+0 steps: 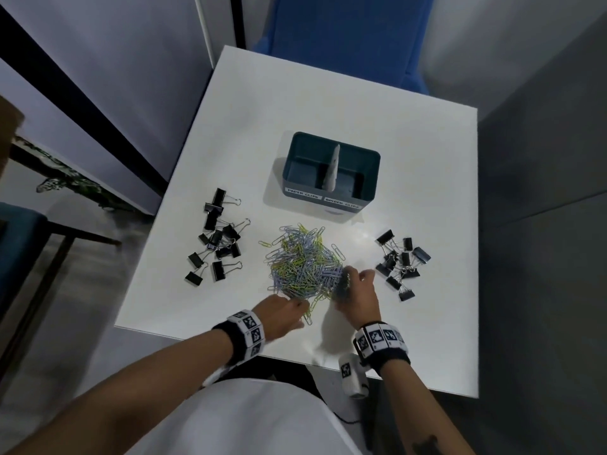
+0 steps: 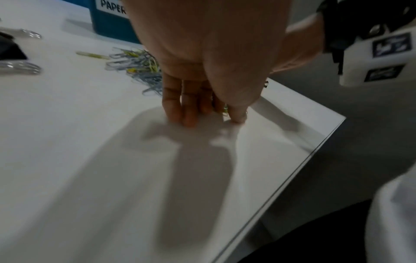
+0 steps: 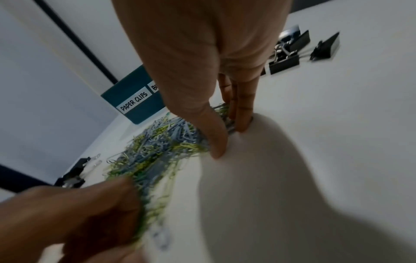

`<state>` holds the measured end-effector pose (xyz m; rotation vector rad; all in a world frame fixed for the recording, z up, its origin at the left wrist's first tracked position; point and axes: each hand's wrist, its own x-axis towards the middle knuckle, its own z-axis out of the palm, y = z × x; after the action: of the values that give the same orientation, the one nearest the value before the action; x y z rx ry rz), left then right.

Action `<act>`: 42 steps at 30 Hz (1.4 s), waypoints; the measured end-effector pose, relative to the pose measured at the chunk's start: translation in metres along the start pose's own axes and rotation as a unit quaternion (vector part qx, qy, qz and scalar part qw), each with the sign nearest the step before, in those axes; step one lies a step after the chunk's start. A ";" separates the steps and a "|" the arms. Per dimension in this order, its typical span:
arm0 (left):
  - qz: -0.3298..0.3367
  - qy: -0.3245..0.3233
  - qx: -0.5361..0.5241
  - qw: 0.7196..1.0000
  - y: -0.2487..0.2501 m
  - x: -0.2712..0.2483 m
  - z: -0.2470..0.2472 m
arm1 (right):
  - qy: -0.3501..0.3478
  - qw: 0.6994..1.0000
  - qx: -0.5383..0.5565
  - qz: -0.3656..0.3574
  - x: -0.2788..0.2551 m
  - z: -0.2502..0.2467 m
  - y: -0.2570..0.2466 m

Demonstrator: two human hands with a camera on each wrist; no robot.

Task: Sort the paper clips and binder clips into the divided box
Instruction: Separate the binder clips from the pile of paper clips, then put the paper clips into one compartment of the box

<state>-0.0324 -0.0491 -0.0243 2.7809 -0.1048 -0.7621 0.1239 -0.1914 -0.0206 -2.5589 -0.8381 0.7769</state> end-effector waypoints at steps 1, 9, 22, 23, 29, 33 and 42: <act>0.012 0.000 0.027 1.000 0.001 0.006 -0.002 | 0.011 1.000 0.008 0.003 0.002 0.002 -0.005; 0.024 0.158 0.023 0.987 -0.023 0.016 -0.021 | 0.029 0.998 0.057 0.004 0.008 -0.004 -0.012; -0.207 0.052 -0.101 0.972 -0.069 0.006 -0.025 | -0.074 0.989 -0.126 -0.009 0.025 -0.002 -0.033; -0.193 0.052 -0.088 0.976 -0.066 0.010 -0.030 | -0.076 0.989 -0.129 -0.010 0.029 -0.003 -0.036; -0.146 0.107 -0.081 0.980 -0.050 0.032 -0.042 | -0.082 0.992 -0.097 -0.023 0.042 -0.010 -0.046; -0.156 0.133 -0.126 0.971 -0.050 0.027 -0.051 | -0.080 0.995 -0.053 -0.033 0.042 -0.020 -0.040; -0.174 0.210 -0.213 0.938 -0.056 0.018 -0.073 | -0.051 0.995 -0.033 -0.075 0.046 -0.045 -0.035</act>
<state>0.0205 0.0189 0.0130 2.4883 0.5758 -0.2011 0.1663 -0.1429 0.0135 -2.4955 -1.0917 0.8517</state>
